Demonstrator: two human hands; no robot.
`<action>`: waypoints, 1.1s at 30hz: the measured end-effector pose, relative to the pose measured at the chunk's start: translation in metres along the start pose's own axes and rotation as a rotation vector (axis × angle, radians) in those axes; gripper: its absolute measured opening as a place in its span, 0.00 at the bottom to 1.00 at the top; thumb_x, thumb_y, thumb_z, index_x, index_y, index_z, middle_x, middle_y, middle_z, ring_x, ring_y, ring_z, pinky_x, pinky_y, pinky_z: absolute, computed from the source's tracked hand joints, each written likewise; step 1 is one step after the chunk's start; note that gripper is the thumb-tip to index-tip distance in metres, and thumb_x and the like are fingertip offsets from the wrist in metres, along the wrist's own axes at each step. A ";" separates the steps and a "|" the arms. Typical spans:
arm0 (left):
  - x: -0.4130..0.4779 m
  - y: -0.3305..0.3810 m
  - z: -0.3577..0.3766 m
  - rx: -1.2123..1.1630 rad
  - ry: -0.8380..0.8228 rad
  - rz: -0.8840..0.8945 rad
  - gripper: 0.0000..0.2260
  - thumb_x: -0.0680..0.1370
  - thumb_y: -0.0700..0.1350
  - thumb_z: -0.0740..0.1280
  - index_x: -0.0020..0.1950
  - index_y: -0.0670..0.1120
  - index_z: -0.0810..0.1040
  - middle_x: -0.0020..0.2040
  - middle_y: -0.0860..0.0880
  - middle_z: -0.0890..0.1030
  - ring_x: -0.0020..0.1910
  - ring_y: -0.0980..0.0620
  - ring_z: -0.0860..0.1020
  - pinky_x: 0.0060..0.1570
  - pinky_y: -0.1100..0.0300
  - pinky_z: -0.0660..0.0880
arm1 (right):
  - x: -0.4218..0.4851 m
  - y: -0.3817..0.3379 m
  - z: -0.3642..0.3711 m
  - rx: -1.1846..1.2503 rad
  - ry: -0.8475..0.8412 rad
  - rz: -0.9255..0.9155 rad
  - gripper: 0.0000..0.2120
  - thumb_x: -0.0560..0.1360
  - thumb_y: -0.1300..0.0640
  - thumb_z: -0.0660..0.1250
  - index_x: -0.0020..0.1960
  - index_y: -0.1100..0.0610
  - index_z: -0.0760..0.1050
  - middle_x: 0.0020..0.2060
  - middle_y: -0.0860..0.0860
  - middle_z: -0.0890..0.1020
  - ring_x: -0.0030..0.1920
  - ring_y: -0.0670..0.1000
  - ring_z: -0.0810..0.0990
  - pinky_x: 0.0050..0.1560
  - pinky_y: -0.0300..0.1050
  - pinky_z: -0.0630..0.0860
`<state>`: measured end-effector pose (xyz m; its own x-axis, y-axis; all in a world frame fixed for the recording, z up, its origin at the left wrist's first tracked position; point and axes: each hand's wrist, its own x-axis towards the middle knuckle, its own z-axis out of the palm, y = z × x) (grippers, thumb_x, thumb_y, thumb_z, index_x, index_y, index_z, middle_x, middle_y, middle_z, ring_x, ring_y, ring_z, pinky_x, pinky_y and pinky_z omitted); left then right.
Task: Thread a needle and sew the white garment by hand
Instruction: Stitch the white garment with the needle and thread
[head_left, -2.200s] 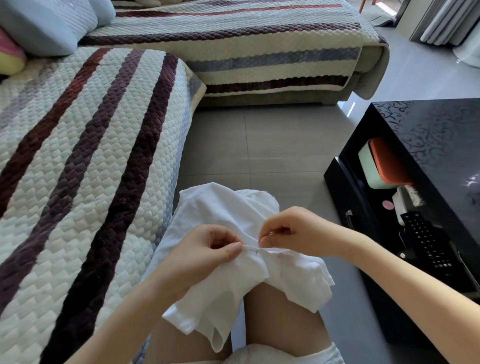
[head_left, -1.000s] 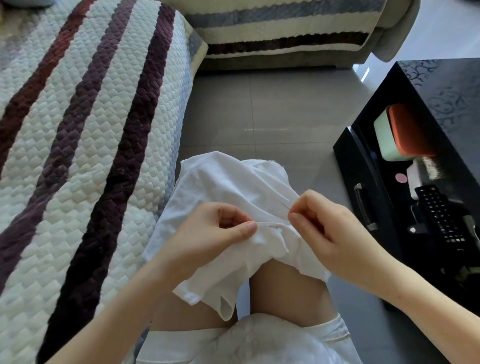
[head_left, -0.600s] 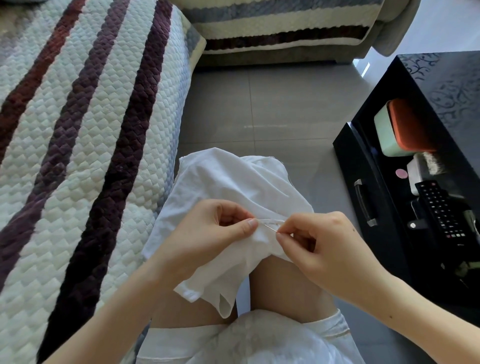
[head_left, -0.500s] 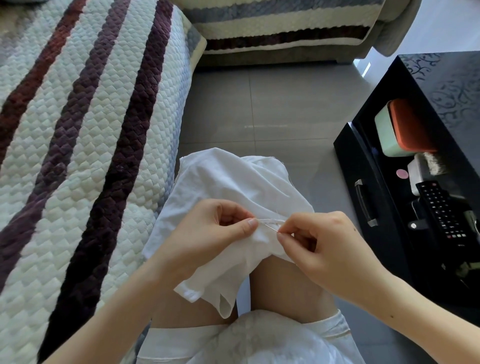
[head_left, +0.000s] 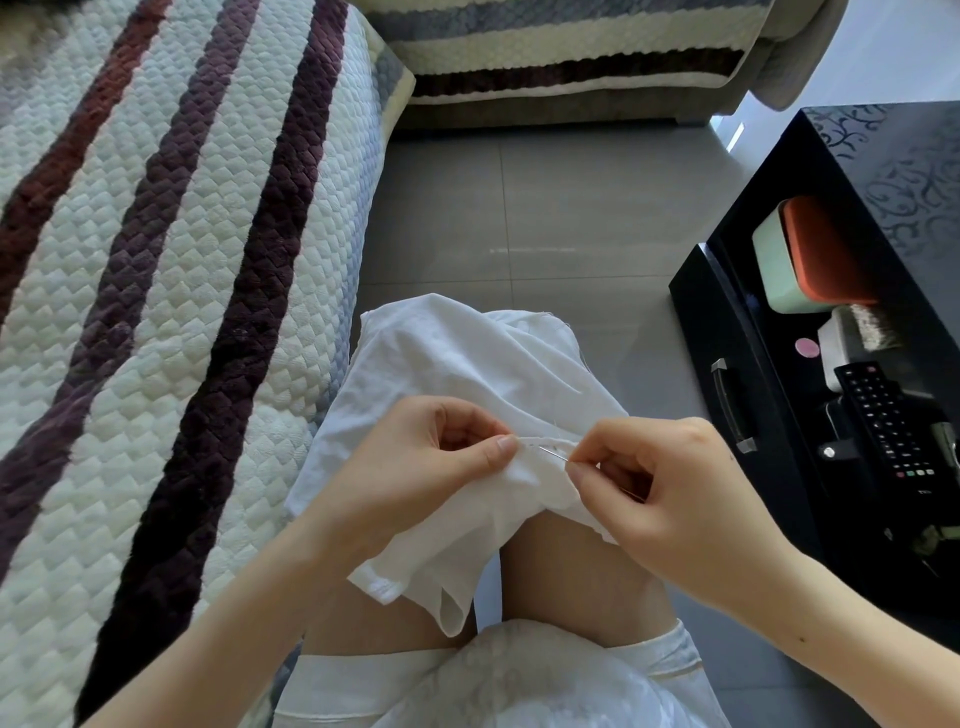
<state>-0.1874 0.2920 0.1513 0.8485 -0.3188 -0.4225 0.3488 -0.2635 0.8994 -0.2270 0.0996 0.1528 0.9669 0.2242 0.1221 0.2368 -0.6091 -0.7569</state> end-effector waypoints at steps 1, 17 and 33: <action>0.000 0.000 0.000 0.002 0.000 0.001 0.03 0.74 0.41 0.70 0.40 0.45 0.83 0.38 0.50 0.85 0.38 0.59 0.81 0.40 0.68 0.76 | 0.000 -0.001 0.000 0.000 0.006 0.000 0.07 0.68 0.62 0.66 0.31 0.57 0.75 0.19 0.51 0.70 0.22 0.51 0.67 0.24 0.44 0.64; -0.002 0.001 0.001 0.061 -0.013 0.034 0.03 0.74 0.41 0.70 0.41 0.45 0.83 0.38 0.49 0.85 0.38 0.58 0.81 0.40 0.67 0.76 | 0.004 -0.001 0.006 -0.084 -0.029 0.043 0.07 0.67 0.60 0.63 0.31 0.55 0.74 0.20 0.46 0.66 0.24 0.48 0.65 0.25 0.43 0.63; -0.001 0.004 0.004 0.215 -0.042 0.124 0.03 0.74 0.42 0.71 0.42 0.45 0.84 0.37 0.51 0.84 0.37 0.58 0.81 0.40 0.67 0.76 | 0.008 0.001 0.007 -0.086 -0.095 0.058 0.08 0.68 0.59 0.62 0.32 0.56 0.76 0.20 0.45 0.67 0.25 0.47 0.67 0.26 0.35 0.61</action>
<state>-0.1887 0.2872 0.1553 0.8604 -0.3973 -0.3191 0.1468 -0.4064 0.9018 -0.2193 0.1060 0.1488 0.9668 0.2550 0.0159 0.1923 -0.6852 -0.7025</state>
